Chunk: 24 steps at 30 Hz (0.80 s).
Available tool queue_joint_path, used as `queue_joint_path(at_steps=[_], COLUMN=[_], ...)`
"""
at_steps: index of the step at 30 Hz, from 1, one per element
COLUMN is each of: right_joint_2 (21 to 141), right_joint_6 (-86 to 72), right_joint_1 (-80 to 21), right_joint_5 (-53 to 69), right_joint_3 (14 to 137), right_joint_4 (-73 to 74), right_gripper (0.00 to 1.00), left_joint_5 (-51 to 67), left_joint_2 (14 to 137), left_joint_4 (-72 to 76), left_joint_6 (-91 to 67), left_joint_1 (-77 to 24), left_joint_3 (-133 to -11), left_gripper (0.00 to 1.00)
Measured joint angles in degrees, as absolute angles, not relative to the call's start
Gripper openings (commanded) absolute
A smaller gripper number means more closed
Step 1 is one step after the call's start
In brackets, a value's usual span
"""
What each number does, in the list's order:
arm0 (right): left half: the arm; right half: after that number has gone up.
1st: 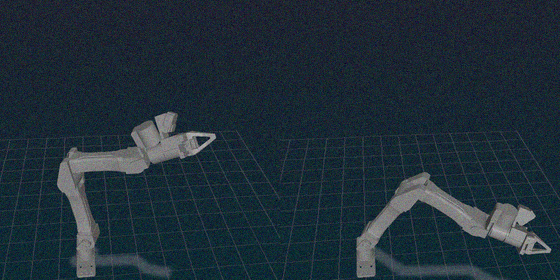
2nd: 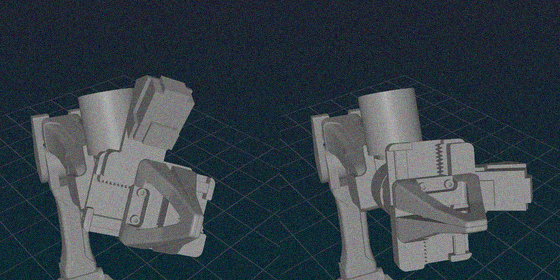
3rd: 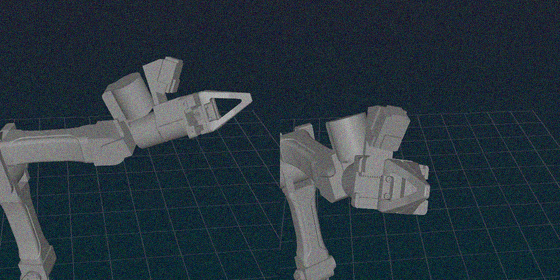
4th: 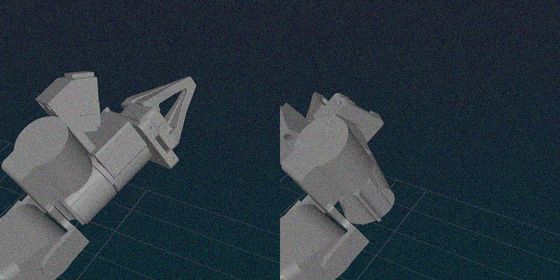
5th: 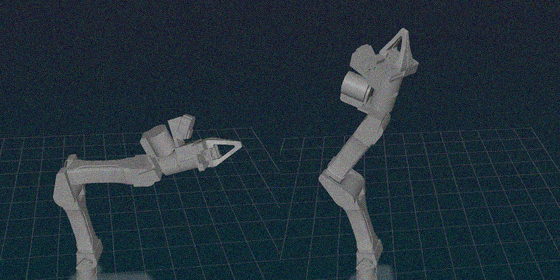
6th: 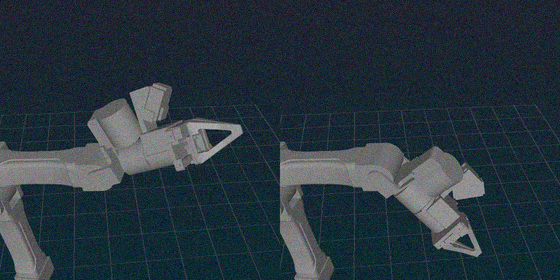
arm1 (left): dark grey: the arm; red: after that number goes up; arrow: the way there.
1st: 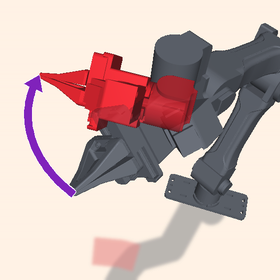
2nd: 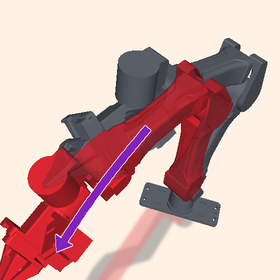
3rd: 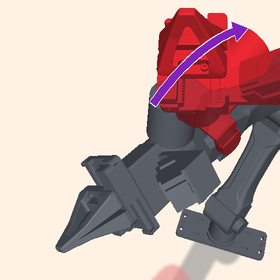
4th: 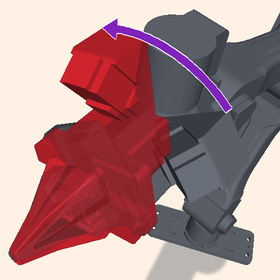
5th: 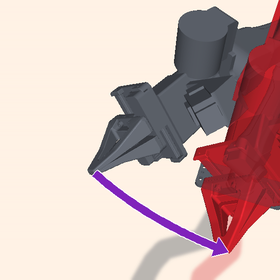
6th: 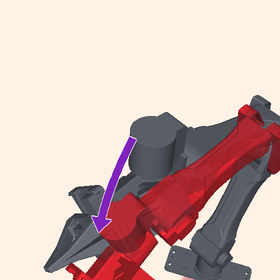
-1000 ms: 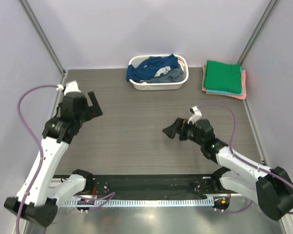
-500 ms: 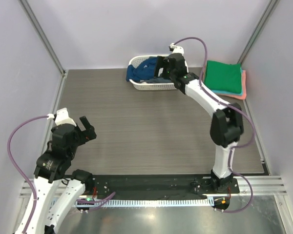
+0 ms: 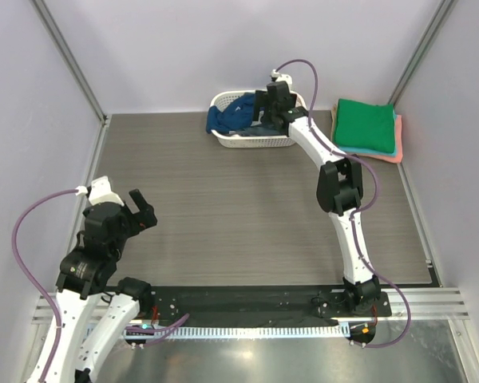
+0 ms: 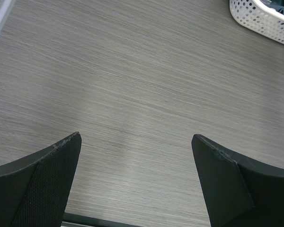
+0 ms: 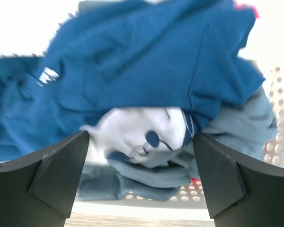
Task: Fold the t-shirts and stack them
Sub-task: Grab the tshirt from the pile
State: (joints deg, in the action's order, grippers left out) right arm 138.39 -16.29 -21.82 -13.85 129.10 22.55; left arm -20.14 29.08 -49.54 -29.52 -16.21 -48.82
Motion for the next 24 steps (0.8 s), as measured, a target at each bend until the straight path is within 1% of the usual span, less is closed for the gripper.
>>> queue_joint_path(at_steps=[6,14,20,23,24], right_joint_2=[138.39,138.30,138.52,139.26,139.46], right_joint_6=[-16.73,-18.09,-18.13,-18.15,-18.17], right_joint_1=[-21.63,-21.43,-20.84,-20.47,-20.40], right_joint_5=[-12.12,-10.39,-10.41,-10.04,-9.82], right_joint_3=[131.83,129.64,130.52,132.68,133.23], right_joint_4=[21.76,21.56,21.63,21.47,21.26], right_gripper=[0.93,0.93,0.93,0.92,0.90], left_joint_5=[-19.75,-19.46,-19.46,-19.46,-19.46], left_joint_2=[28.97,28.75,28.53,28.45,28.42], left_joint_4=[-49.52,-49.47,-49.45,-49.45,-49.45], left_joint_6=[-29.52,-29.52,-29.52,-29.52,-29.52], left_joint_1=[-14.85,-14.66,-14.57,-14.48,-14.41], left_joint_3=[-48.82,-48.51,-48.49,-48.49,-48.49], left_gripper=[1.00,1.00,1.00,1.00,1.00])
